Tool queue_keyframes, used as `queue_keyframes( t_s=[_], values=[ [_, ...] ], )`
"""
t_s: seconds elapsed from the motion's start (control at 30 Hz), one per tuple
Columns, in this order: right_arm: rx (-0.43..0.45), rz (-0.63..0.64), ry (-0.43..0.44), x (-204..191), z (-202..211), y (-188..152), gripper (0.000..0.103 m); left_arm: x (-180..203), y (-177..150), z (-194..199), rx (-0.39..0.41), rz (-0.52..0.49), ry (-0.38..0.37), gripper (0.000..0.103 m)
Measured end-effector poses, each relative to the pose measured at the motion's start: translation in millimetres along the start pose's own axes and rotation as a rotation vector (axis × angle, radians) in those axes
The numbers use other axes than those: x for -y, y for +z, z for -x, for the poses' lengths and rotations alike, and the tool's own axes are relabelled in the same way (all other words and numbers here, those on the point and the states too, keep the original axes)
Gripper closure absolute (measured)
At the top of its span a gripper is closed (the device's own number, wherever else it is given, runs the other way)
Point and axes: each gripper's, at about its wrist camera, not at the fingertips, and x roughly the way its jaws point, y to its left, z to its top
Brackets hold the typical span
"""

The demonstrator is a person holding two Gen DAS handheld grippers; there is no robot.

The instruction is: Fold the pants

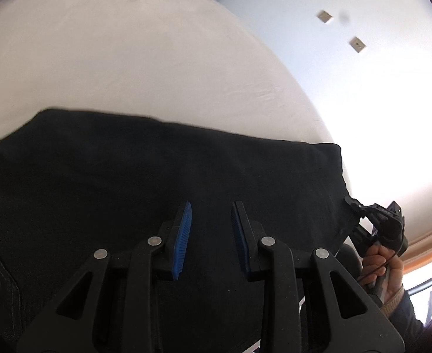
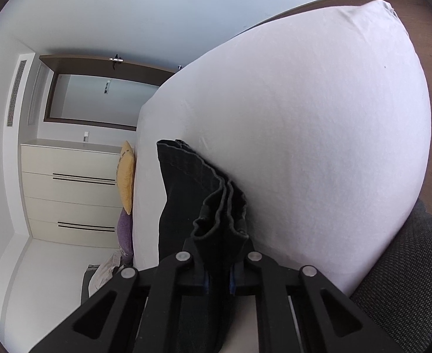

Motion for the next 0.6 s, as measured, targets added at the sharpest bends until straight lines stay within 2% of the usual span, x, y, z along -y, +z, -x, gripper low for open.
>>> queue_keyframes(
  t_s=[0.07,0.13,0.2,0.43,0.53,0.6],
  values=[
    [0.000,0.000,-0.002,0.5,-0.3,-0.4,0.093,9.7,3.1,-15.6,-0.051,-0.037,0.030,0.076],
    [0.000,0.003,-0.004,0.5,-0.2,-0.5,0.093,5.2,-1.3,-38.8,-0.126,-0.020,0.053,0.076],
    [0.000,0.004,-0.004,0.8,0.1,-0.5,0.093,1.2,-3.6,-45.9,-0.105,-0.031,0.055,0.076],
    [0.029,0.030,-0.047,-7.1,1.5,-5.2,0.093,-17.0,-1.1,-46.2,-0.107,0.061,-0.026,0.076],
    [0.060,0.095,-0.098,-27.4,3.3,-11.1,0.093,-17.9,-5.8,-47.1,-0.096,0.062,-0.026,0.076],
    [0.068,0.202,-0.125,-57.6,0.1,-23.8,0.093,-18.1,-7.8,-47.8,-0.086,0.075,-0.035,0.076]
  ],
)
